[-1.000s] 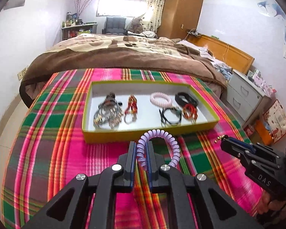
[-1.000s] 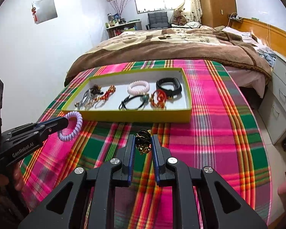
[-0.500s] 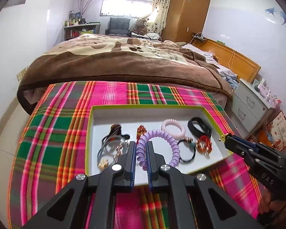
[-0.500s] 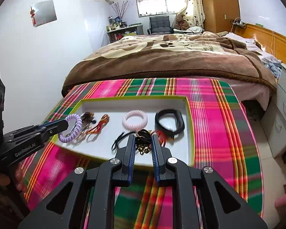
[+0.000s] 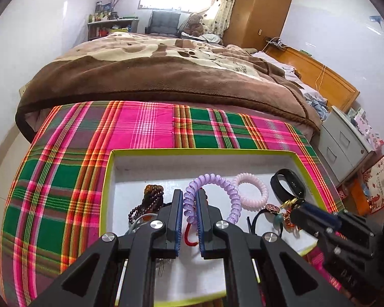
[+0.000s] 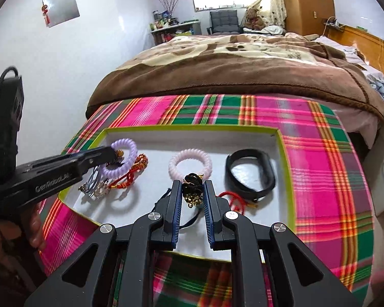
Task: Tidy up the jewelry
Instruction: 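Carry the brooch and lavender coil tie over the tray and lower them, then open both grippers to drop the brooch and coil tie into the tray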
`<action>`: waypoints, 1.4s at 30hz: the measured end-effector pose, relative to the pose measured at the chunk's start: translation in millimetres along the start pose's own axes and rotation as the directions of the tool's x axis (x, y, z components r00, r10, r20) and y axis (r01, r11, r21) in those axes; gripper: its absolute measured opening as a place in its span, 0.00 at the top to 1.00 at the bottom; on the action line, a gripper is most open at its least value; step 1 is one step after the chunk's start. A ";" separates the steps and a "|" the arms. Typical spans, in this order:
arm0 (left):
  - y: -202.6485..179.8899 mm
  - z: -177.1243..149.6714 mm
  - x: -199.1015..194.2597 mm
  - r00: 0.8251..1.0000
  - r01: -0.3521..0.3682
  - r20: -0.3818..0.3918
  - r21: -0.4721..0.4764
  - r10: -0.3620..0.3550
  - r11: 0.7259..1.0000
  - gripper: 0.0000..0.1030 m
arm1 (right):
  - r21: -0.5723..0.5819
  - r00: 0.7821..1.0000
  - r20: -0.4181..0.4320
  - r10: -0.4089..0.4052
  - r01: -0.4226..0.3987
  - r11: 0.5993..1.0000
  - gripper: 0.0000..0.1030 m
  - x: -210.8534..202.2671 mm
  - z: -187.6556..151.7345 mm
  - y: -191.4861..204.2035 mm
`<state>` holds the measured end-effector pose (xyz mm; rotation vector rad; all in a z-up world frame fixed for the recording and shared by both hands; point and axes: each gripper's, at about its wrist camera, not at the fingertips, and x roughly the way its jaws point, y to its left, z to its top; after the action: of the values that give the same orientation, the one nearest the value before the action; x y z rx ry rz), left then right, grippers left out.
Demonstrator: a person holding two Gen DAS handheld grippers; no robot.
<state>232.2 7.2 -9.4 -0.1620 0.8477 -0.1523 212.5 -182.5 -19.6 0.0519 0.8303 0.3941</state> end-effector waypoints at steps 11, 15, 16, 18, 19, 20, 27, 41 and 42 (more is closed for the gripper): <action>2.9 -4.1 16.9 0.999 -0.021 -0.041 -0.008 0.021 1.000 0.90 | -0.041 0.998 -0.068 -0.002 -0.001 0.999 0.83 18.7 -8.0 12.0; 2.4 -6.0 19.2 0.998 -0.036 -0.043 0.003 0.036 0.999 0.90 | -0.045 0.997 -0.077 -0.026 0.022 0.999 0.83 21.4 -9.4 11.8; 1.4 -6.7 19.7 0.998 -0.042 -0.043 0.012 0.042 0.999 0.90 | -0.043 0.997 -0.078 -0.025 0.021 0.999 0.83 21.6 -9.5 11.4; 2.4 -7.0 20.2 0.998 -0.023 -0.051 -0.006 0.022 1.000 0.90 | -0.046 0.996 -0.075 -0.040 0.037 0.998 0.83 20.8 -10.1 11.3; 3.5 -7.0 20.6 0.999 -0.014 -0.052 -0.015 0.014 1.000 0.90 | -0.044 0.996 -0.073 -0.044 0.041 0.998 0.83 21.0 -10.3 10.9; 3.8 -7.3 20.5 0.998 -0.024 -0.052 -0.014 0.023 1.000 0.90 | -0.041 0.996 -0.074 -0.048 0.045 0.998 0.83 21.3 -10.4 10.0; 1.3 -8.7 17.4 0.998 -0.044 -0.045 0.004 0.044 0.999 0.90 | -0.033 0.996 -0.065 -0.059 0.057 0.998 0.82 20.1 -11.7 8.8; -1.8 -12.1 11.8 0.999 -0.040 -0.037 0.017 0.040 0.999 0.81 | -0.017 0.997 -0.046 -0.061 0.060 0.998 0.67 16.5 -9.4 5.5; -2.5 -12.8 11.1 0.998 -0.048 -0.037 0.022 0.049 0.999 0.81 | -0.016 0.997 -0.046 -0.061 0.060 0.998 0.67 16.2 -9.7 5.6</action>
<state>229.5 1.5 -25.3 -0.1186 0.8866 -0.1192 213.5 -172.5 -36.5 0.0039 0.8729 0.3456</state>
